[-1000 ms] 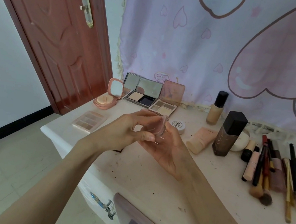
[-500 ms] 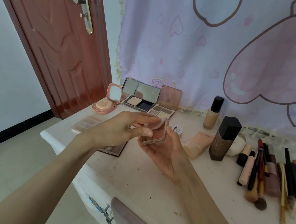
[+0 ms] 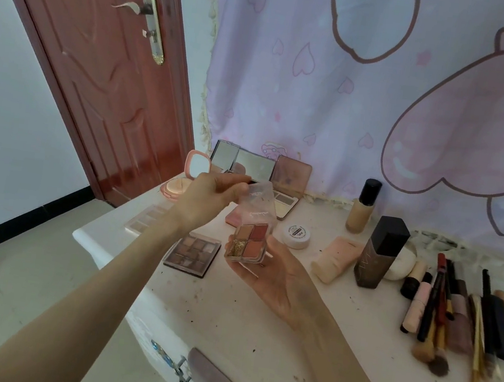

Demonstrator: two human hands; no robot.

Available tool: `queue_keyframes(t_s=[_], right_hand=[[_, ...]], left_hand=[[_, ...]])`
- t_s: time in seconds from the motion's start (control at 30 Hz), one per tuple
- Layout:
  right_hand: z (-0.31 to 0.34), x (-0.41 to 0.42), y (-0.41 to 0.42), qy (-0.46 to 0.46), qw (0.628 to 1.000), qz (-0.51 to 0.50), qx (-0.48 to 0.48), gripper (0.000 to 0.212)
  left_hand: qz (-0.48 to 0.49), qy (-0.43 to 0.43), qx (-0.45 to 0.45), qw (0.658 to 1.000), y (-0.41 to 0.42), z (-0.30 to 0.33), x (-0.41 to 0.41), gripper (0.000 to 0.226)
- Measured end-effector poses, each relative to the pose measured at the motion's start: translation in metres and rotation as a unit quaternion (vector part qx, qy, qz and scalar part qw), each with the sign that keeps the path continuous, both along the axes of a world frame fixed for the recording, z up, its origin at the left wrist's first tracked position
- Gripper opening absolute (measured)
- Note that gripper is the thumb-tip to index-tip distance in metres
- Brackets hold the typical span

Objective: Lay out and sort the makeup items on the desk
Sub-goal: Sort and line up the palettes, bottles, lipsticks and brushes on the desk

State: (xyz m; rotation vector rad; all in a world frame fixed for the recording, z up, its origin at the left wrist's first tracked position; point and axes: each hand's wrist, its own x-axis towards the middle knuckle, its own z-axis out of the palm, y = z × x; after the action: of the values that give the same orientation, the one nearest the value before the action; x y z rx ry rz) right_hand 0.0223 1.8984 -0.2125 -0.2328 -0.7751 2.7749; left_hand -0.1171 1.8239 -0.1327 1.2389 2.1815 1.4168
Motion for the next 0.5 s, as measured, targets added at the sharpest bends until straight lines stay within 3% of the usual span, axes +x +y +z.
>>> queue_keyframes(t_s=[0.13,0.23,0.27,0.37,0.43,0.5], right_hand=[[0.001,-0.006,0.004,0.008,0.999,-0.026,-0.032,0.06],[0.006,-0.01,0.004,0.019,0.998,-0.051,-0.016,0.02],[0.005,-0.012,0.006,0.023,0.998,-0.056,0.0,0.017],[0.01,-0.019,0.005,0.016,0.998,-0.036,0.052,0.025],[0.009,-0.024,0.006,0.024,0.997,-0.026,0.069,0.045],[0.01,-0.028,0.008,0.025,0.996,-0.033,0.084,0.051]], left_hand=[[0.033,-0.011,-0.023,0.999,-0.009,-0.01,0.005,0.052],[0.009,0.011,-0.078,0.997,-0.019,-0.02,0.012,0.071],[0.008,0.022,-0.088,0.996,-0.02,-0.021,0.015,0.076],[0.033,0.055,-0.086,0.994,-0.023,-0.022,0.02,0.082],[0.05,0.066,-0.087,0.993,-0.028,-0.022,0.021,0.085],[0.058,0.062,-0.091,0.992,-0.033,-0.022,0.02,0.086]])
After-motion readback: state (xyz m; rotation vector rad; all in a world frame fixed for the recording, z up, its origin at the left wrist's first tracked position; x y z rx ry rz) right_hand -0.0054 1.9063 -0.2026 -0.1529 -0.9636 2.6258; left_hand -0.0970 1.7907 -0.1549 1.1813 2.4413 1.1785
